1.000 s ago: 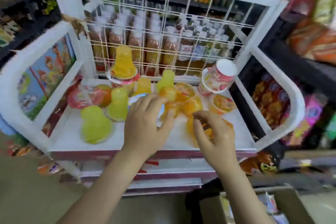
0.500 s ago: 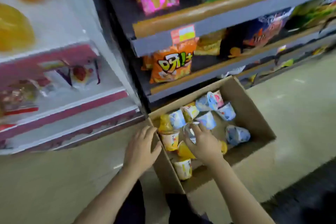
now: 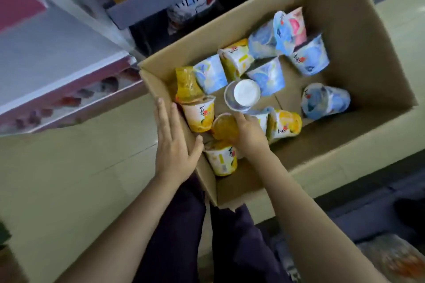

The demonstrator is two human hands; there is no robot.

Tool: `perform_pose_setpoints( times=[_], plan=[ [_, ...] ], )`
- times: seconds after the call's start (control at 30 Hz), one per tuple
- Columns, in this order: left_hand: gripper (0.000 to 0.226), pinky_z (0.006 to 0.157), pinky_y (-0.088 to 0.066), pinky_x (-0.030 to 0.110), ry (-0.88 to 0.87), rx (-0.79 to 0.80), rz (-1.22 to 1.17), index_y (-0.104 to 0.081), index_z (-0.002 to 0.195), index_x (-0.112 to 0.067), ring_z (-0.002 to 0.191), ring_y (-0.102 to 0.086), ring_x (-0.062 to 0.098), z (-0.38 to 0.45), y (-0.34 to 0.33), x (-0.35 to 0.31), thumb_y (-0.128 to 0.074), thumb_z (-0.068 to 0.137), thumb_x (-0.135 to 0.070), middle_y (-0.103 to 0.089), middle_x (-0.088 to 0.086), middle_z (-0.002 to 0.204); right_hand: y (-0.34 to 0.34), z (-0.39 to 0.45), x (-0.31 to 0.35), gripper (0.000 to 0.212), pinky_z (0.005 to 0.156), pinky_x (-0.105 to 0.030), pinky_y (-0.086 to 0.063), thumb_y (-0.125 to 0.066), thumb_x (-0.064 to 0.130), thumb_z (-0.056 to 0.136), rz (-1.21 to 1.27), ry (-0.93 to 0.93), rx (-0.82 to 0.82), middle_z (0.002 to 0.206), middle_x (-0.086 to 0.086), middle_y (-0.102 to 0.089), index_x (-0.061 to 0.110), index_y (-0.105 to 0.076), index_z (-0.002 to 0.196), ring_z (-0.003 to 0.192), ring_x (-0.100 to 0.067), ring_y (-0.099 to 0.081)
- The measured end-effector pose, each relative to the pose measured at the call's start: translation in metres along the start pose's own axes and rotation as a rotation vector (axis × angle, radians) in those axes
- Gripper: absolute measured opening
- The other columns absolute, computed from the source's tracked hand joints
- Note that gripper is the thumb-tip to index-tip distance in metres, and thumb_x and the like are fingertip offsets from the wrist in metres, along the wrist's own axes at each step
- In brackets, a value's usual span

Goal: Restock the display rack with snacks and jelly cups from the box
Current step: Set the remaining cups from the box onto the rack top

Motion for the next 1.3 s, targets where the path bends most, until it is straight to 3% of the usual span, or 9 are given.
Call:
perform_pose_setpoints(
  times=[0.23, 0.47, 0.57, 0.67, 0.77, 0.93, 1.07, 1.13, 1.3],
  plan=[
    [0.088, 0.12, -0.021, 0.053, -0.036, 0.018, -0.013, -0.012, 0.151, 0.012, 0.151, -0.003, 0.043, 0.009, 0.004, 0.004, -0.053, 0.093, -0.04, 0.001, 0.031, 0.16, -0.003, -0.005, 0.014, 0.066, 0.094, -0.047, -0.046, -0.057, -0.001, 0.085, -0.166, -0.044, 0.054, 0.139, -0.017, -0.041, 0.008, -0.032, 0.146, 0.125, -0.04, -0.04],
    [0.093, 0.122, -0.012, 0.043, 0.066, 0.061, 0.058, -0.015, 0.156, -0.003, 0.153, -0.001, 0.031, 0.018, 0.023, 0.002, -0.054, 0.091, -0.057, 0.002, 0.015, 0.166, 0.038, -0.029, 0.014, 0.041, 0.086, -0.027, -0.051, -0.076, 0.015, 0.083, 0.731, -0.298, -0.012, 0.106, 0.0, -0.064, 0.014, -0.063, 0.121, 0.099, -0.017, -0.062],
    [0.076, 0.112, -0.03, 0.034, 0.145, -0.082, -0.092, -0.043, 0.145, -0.01, 0.137, -0.038, 0.022, 0.006, 0.044, -0.018, -0.054, 0.086, -0.059, -0.042, 0.01, 0.149, 0.048, -0.049, 0.033, 0.037, 0.077, -0.031, -0.059, -0.076, 0.012, 0.085, 1.147, -0.246, -0.004, 0.106, -0.014, -0.07, 0.01, -0.064, 0.12, 0.096, -0.025, -0.07],
    [0.07, 0.088, -0.049, 0.023, 0.463, -0.045, -0.65, -0.05, 0.129, -0.025, 0.103, -0.063, 0.004, 0.003, 0.05, -0.027, -0.064, 0.072, -0.063, -0.068, -0.01, 0.11, 0.058, -0.063, 0.062, 0.038, 0.078, -0.034, -0.059, -0.072, 0.005, 0.086, 1.405, -0.124, 0.066, 0.111, -0.012, -0.071, 0.011, -0.063, 0.123, 0.098, -0.022, -0.069],
    [0.071, 0.095, -0.054, 0.042, 0.596, -0.007, -1.081, -0.058, 0.128, -0.017, 0.108, -0.068, 0.018, 0.019, 0.05, -0.025, -0.075, 0.072, -0.055, -0.073, 0.0, 0.114, 0.064, -0.064, 0.092, 0.043, 0.087, -0.037, -0.057, -0.075, 0.005, 0.083, 1.346, 0.033, 0.128, 0.117, -0.013, -0.068, 0.012, -0.064, 0.124, 0.1, -0.021, -0.066],
    [0.076, 0.073, -0.058, 0.032, 0.763, -0.343, -1.066, -0.053, 0.126, -0.018, 0.094, -0.072, 0.018, 0.024, 0.079, -0.001, -0.09, 0.064, -0.043, -0.071, -0.002, 0.107, 0.06, -0.042, 0.102, 0.024, 0.088, -0.027, -0.053, -0.075, 0.01, 0.086, 1.188, 0.015, 0.07, 0.106, -0.002, -0.074, 0.011, -0.071, 0.11, 0.103, -0.013, -0.066],
    [0.078, 0.082, -0.06, 0.051, 0.857, -0.41, -0.987, -0.043, 0.131, -0.024, 0.092, -0.072, 0.022, 0.01, 0.077, 0.032, -0.089, 0.07, -0.036, -0.067, -0.003, 0.108, 0.035, -0.005, 0.077, 0.072, 0.102, -0.027, -0.043, -0.081, 0.029, 0.082, 0.986, -0.194, -0.022, 0.141, 0.002, -0.053, 0.016, -0.046, 0.143, 0.13, -0.012, -0.049],
    [0.08, 0.084, -0.059, 0.049, 0.905, -0.375, -0.983, -0.04, 0.132, -0.027, 0.094, -0.07, 0.015, 0.002, 0.064, 0.04, -0.088, 0.07, -0.04, -0.065, -0.002, 0.111, 0.009, 0.013, 0.072, 0.091, 0.103, -0.021, -0.038, -0.082, 0.029, 0.08, 0.951, -0.237, 0.049, 0.15, 0.0, -0.042, 0.011, -0.029, 0.152, 0.139, -0.015, -0.039],
    [0.071, 0.077, -0.056, 0.024, 1.003, -0.379, -0.961, -0.041, 0.126, -0.027, 0.078, -0.064, -0.008, -0.011, 0.03, 0.059, -0.085, 0.071, -0.039, -0.063, -0.008, 0.108, -0.044, 0.039, 0.057, 0.073, 0.075, -0.02, -0.052, -0.089, 0.023, 0.071, 0.843, -0.294, 0.056, 0.117, -0.001, -0.065, 0.009, -0.048, 0.13, 0.105, -0.018, -0.064]
  ],
)
Point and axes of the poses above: each hand's wrist, its own z-axis towards the middle knuckle, its own y-axis out of the back of the hand, x = y × z, the point moved 5 cm from there along z, towards the middle knuckle
